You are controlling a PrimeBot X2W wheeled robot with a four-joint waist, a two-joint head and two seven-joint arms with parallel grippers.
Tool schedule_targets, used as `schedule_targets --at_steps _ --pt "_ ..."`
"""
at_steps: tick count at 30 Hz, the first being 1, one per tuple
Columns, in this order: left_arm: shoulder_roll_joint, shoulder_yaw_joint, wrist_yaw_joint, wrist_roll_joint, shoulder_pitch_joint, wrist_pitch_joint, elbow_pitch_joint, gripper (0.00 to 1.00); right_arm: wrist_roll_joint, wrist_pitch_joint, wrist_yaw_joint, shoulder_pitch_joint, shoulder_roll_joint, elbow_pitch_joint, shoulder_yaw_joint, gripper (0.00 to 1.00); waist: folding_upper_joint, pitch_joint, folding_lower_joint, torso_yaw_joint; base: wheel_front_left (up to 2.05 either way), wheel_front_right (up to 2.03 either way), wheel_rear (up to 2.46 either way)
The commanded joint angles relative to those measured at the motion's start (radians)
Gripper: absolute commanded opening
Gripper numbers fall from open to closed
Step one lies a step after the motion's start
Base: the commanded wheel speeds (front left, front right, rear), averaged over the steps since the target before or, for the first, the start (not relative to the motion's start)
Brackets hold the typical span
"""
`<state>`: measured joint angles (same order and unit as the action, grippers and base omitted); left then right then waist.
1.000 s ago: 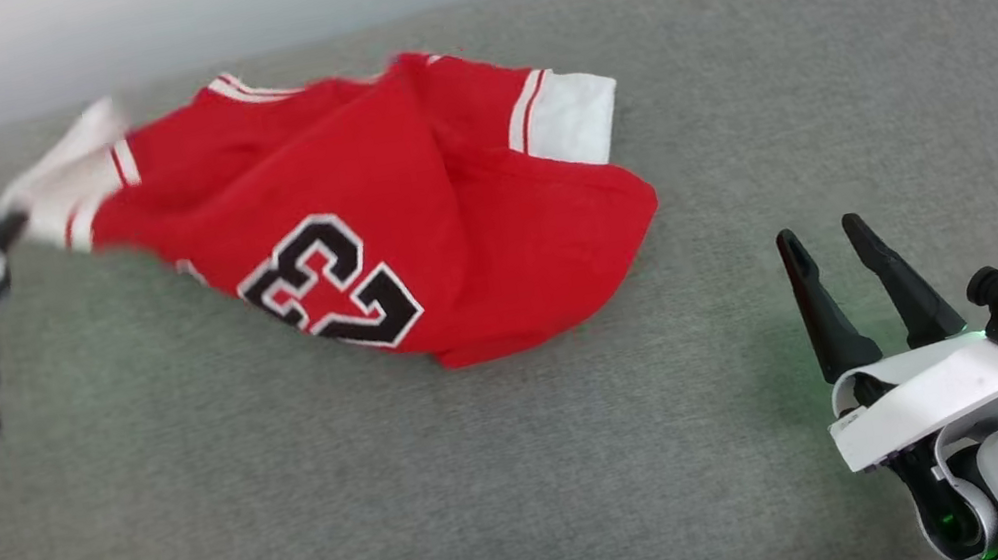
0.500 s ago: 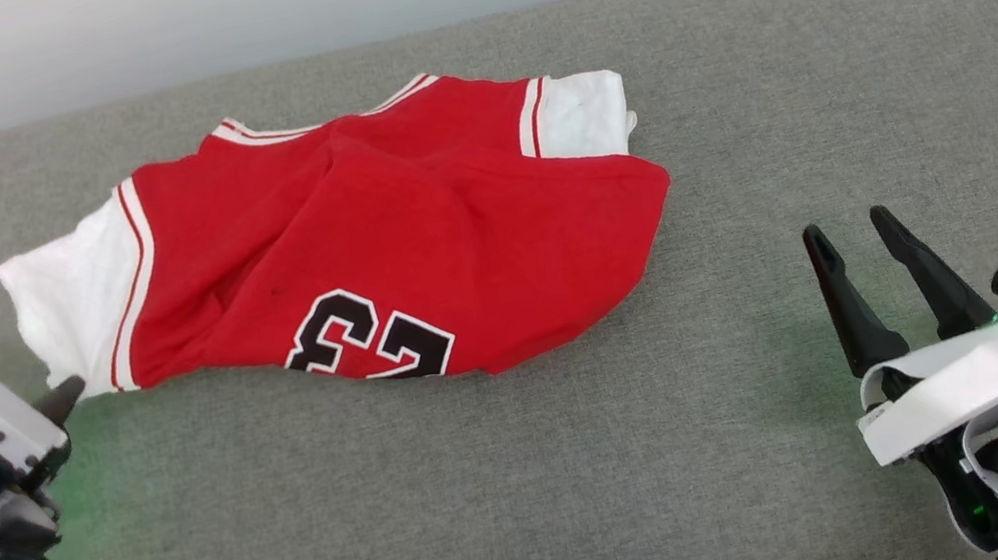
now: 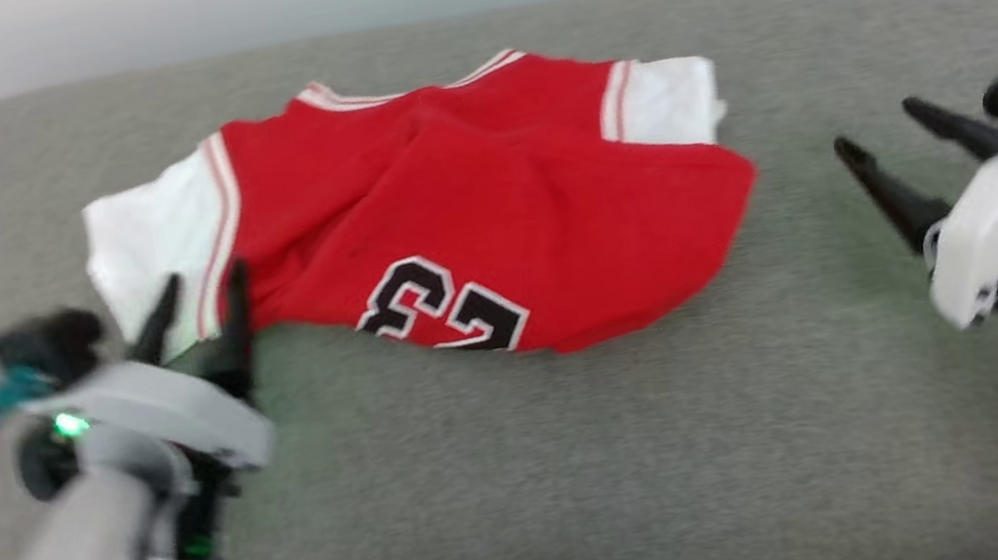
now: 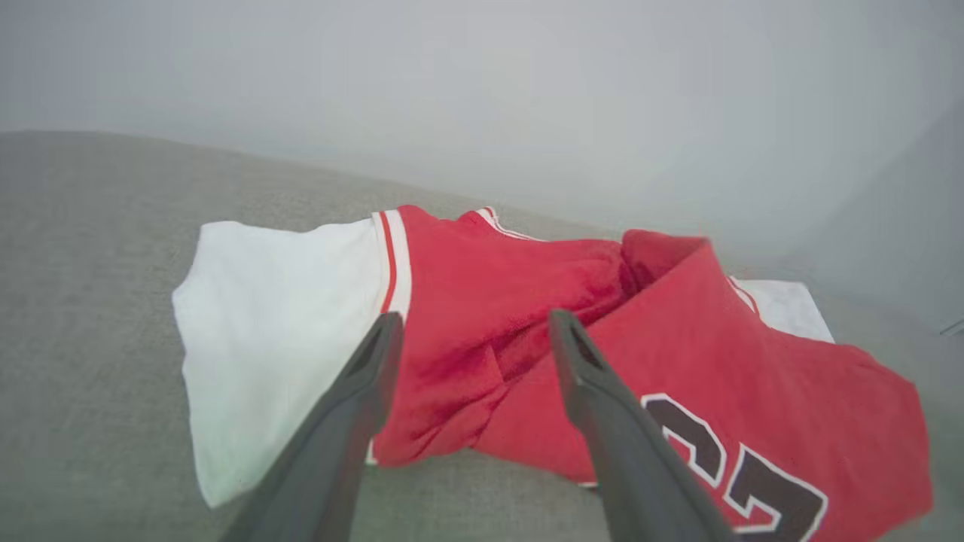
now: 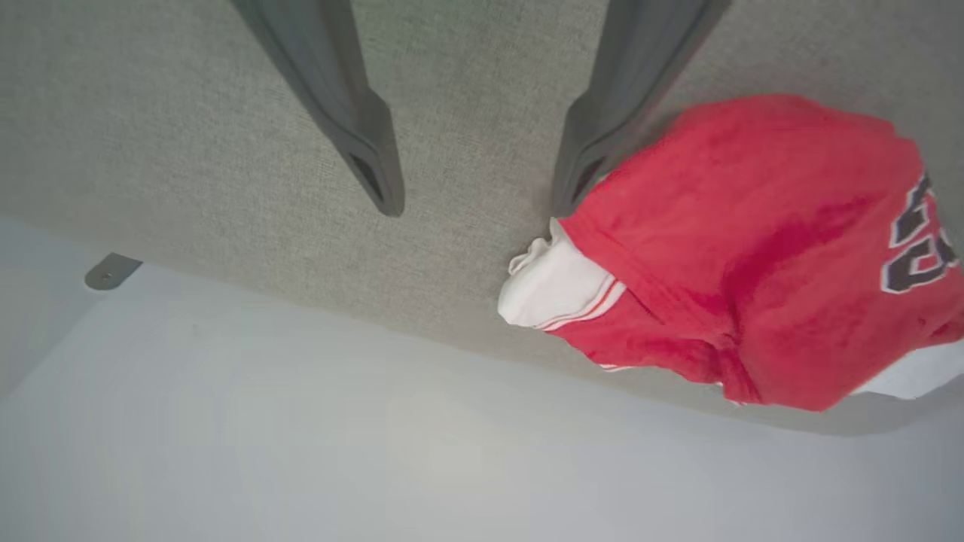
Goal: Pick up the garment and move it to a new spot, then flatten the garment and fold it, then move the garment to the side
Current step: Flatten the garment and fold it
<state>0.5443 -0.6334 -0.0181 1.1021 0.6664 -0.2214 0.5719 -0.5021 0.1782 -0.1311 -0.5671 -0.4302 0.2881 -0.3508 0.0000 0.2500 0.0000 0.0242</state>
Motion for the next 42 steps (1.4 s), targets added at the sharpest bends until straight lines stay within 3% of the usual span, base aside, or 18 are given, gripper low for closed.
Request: schedule_targets --at_steps 1,5,9,12,16,26,28,29,37,42 --pt "-0.012 0.001 0.036 -0.029 -0.029 -0.019 -0.024 1.00 -0.014 0.043 0.000 -0.027 -0.006 0.005 -0.006 1.00 0.0000 0.017 0.0000 0.083 0.00 0.00 0.00" --pt "-0.061 0.019 0.174 -0.227 -0.092 -0.044 -0.182 1.00 -0.076 0.266 0.001 -0.128 -0.048 0.043 -0.002 1.00 0.0000 0.044 0.0000 0.161 0.00 0.00 0.00" --pt "-0.132 0.084 0.251 -0.415 -0.217 -0.042 -0.343 1.00 -0.149 0.490 0.001 -0.222 -0.070 0.121 -0.005 1.00 0.0000 0.075 0.0000 0.228 0.00 0.00 0.00" --pt "-0.183 0.123 0.266 -0.518 -0.275 -0.043 -0.425 1.00 -0.162 0.634 0.001 -0.294 -0.093 0.195 -0.015 1.00 0.0000 0.097 0.0000 0.272 0.00 0.00 0.00" --pt "-0.230 0.161 0.268 -0.627 -0.325 -0.042 -0.483 1.00 -0.131 0.746 0.000 -0.382 -0.091 0.294 -0.020 1.00 0.0000 0.126 0.0000 0.318 0.00 0.00 0.00" --pt "-0.320 0.222 0.211 -0.744 -0.345 -0.043 -0.493 1.00 -0.029 0.790 0.000 -0.469 -0.013 0.525 0.005 1.00 0.0000 0.157 0.0000 0.371 0.00 0.00 0.00" --pt "-0.332 0.238 0.202 -0.755 -0.347 -0.043 -0.489 1.00 -0.027 0.790 0.000 -0.459 0.007 0.546 -0.006 0.40 0.0000 0.152 0.0000 0.367 0.00 0.00 0.00" --pt "-0.335 0.247 0.197 -0.761 -0.352 -0.043 -0.487 1.00 -0.026 0.772 0.000 -0.456 0.012 0.552 0.000 0.00 0.0000 0.148 0.0000 0.361 0.00 0.00 0.00" --pt "-0.333 0.323 0.171 -0.783 -0.389 -0.043 -0.489 1.00 -0.079 0.664 0.000 -0.380 0.007 0.483 -0.027 0.00 0.0000 0.098 0.0000 0.282 0.00 0.00 0.00" --pt "-0.316 0.359 0.163 -0.795 -0.413 -0.043 -0.504 1.00 -0.145 0.622 0.001 -0.307 -0.052 0.362 -0.037 0.00 0.0000 0.076 0.0000 0.221 0.00 0.00 0.00"
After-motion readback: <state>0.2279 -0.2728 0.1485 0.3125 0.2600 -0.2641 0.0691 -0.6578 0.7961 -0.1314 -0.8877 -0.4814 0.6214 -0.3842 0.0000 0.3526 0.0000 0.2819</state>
